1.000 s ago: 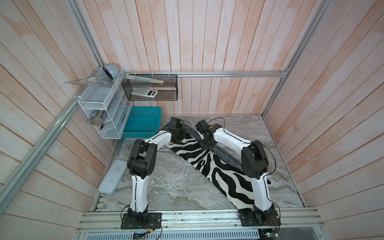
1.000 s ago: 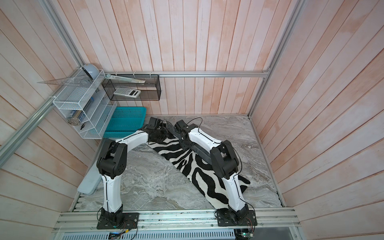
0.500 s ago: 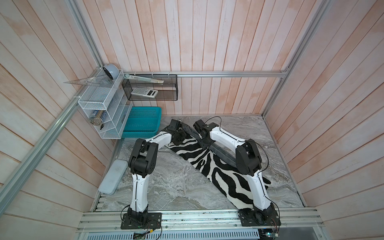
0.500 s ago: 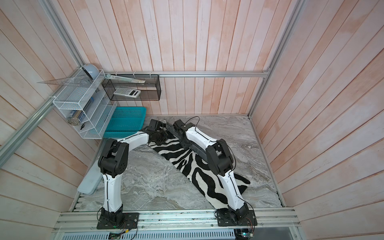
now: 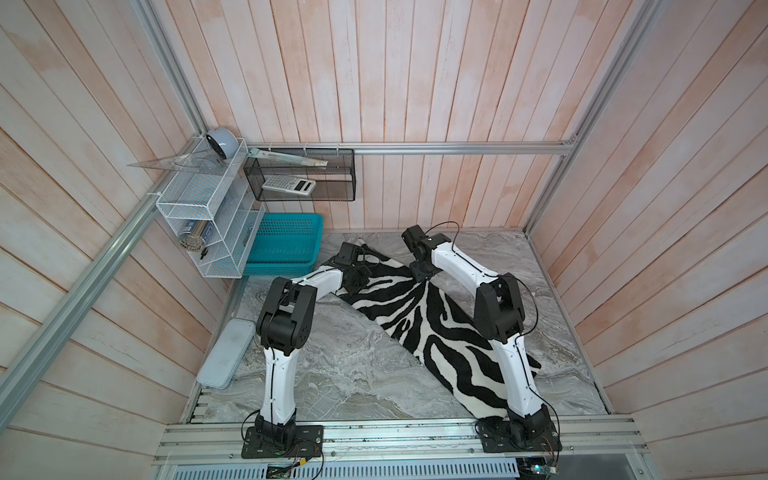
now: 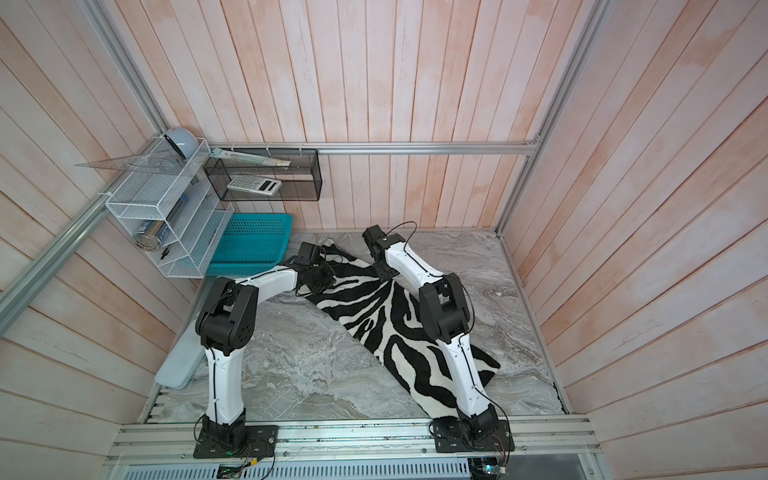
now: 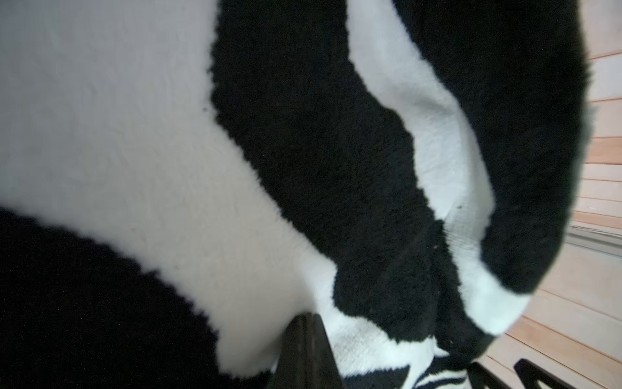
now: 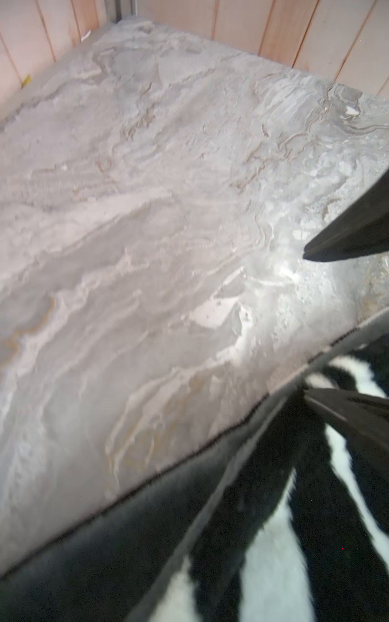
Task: Roll up the pillowcase
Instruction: Adjust the pillowcase at the center of the board.
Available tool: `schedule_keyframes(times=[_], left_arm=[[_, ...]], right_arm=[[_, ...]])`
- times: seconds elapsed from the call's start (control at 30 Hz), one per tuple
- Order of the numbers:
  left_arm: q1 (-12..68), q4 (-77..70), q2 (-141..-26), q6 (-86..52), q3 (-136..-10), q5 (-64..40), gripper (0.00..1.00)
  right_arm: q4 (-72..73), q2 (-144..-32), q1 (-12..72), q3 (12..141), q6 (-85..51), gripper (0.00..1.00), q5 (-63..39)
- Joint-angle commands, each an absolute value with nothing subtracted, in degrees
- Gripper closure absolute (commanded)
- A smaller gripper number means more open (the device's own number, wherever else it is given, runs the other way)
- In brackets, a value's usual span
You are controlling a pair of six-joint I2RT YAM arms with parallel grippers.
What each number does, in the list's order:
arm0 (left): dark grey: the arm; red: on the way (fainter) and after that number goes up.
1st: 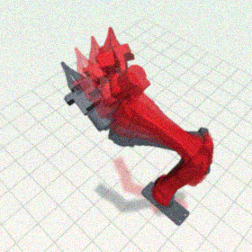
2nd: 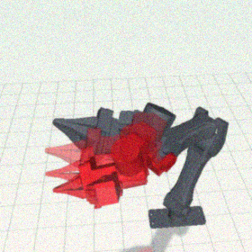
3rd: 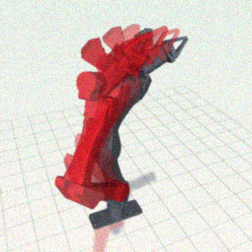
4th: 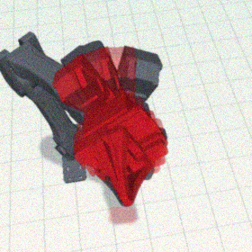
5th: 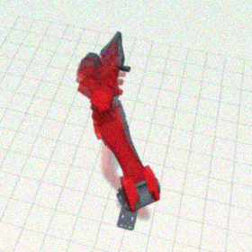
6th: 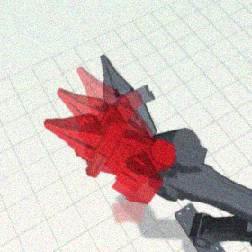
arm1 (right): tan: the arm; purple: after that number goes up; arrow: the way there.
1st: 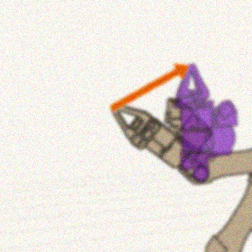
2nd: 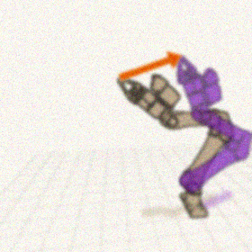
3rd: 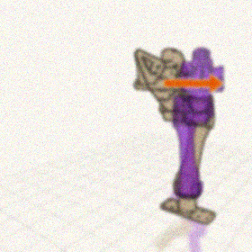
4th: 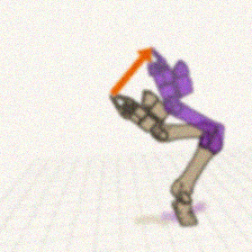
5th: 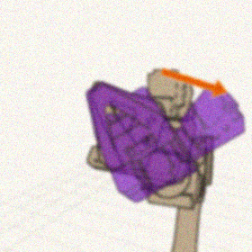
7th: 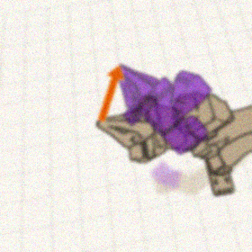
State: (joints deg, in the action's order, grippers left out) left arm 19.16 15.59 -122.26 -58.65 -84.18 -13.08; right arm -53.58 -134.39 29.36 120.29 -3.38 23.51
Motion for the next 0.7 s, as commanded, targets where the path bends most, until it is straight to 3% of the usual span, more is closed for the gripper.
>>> schedule_keyframes(times=[0.0,0.2,0.27,0.3,0.37,0.4,0.67], left_arm=[[18.73,14.59,-120.16,-58.07,-83.06,-13.53,1.00],[18.85,15.69,-117.24,-61.36,-79.47,-12.86,1.00],[19.28,14.53,-114.40,-65.72,-74.39,-11.73,1.00],[19.57,12.97,-113.12,-67.55,-71.79,-11.21,1.00],[19.95,12.44,-112.02,-69.37,-69.18,-9.15,1.00],[19.87,13.73,-112.55,-69.15,-69.68,-8.46,1.00],[16.36,21.46,-124.63,-65.86,-85.71,-9.70,1.00]], right_arm=[[-54.38,-137.03,27.29,123.34,-4.92,0.35,25.68],[-57.47,-131.82,25.52,120.77,-8.04,0.37,25.51],[-59.19,-126.94,25.53,115.27,-12.93,0.44,22.53],[-59.37,-124.26,25.53,111.84,-15.23,0.51,20.24],[-58.97,-118.38,25.87,102.59,-19.24,0.89,14.44],[-58.15,-115.99,26.24,98.32,-20.24,1.00,11.73],[-53.31,-104.37,31.24,72.31,-23.16,1.00,-3.36]])
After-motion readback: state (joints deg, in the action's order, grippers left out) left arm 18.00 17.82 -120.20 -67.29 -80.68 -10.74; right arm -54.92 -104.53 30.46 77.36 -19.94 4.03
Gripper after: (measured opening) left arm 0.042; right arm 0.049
